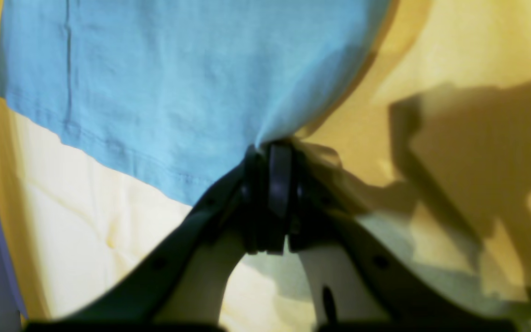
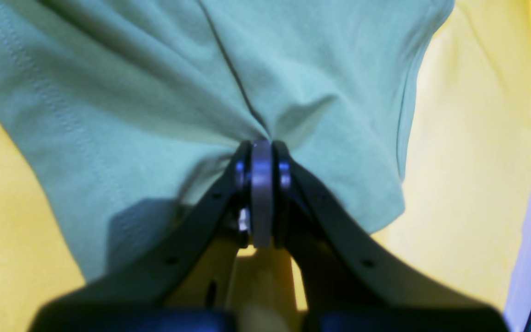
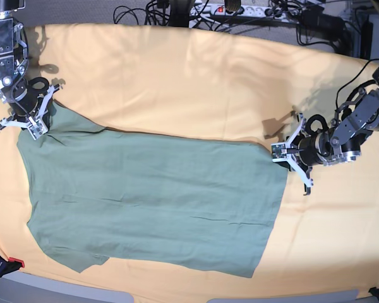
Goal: Fold the T-shirt properly
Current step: 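Lift the grasped edge and fold it across the shirt with both grippers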
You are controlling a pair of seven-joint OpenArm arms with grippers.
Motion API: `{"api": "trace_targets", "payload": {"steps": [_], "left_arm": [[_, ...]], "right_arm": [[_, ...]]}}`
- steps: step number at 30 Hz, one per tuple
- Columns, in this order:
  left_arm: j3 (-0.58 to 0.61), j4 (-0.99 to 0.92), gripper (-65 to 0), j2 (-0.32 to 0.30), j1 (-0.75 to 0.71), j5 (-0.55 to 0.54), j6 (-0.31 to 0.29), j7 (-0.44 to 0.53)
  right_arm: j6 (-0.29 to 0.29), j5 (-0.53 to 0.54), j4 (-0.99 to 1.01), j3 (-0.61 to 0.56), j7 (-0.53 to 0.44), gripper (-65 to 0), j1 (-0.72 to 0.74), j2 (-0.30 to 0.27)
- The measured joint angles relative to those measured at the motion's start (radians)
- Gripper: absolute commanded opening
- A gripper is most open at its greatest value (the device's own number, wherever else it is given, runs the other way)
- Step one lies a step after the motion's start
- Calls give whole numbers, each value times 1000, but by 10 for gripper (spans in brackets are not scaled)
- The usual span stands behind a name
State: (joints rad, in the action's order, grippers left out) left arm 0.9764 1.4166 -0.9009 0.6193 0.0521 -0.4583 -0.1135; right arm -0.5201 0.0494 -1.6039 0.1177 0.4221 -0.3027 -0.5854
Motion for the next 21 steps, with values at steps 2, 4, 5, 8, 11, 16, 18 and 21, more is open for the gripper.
{"api": "trace_targets", "payload": {"steps": [2, 4, 5, 8, 11, 16, 18, 21], "left_arm": [[3, 2, -650, 0, 19, -14, -11, -12], [6, 24, -650, -19, 38, -79, -13, -18], [6, 43, -650, -35, 47, -121, -13, -26], [5, 111, -650, -79, 68, -206, -8, -41], [4, 166, -650, -117, 64, -247, -89, -41], [5, 223, -650, -162, 54, -254, -164, -40], [5, 231, -650, -184, 54, -254, -163, -40], [5, 232, -650, -214, 54, -255, -169, -36]], "right_arm": [[2, 14, -34, 0, 12, -650, -9, -22], [-5, 40, -82, 0, 60, -650, -15, -63], [-13, 54, -105, -1, 74, -650, -23, -79], [-12, 110, -172, 11, 100, -650, -52, -117], [-23, 138, -208, 35, 110, -650, -79, -141], [-38, 138, -214, 53, 117, -650, -128, -161], [-48, 142, -215, 64, 114, -650, -150, -177], [-66, 142, -216, 74, 113, -650, -197, -209]]}}
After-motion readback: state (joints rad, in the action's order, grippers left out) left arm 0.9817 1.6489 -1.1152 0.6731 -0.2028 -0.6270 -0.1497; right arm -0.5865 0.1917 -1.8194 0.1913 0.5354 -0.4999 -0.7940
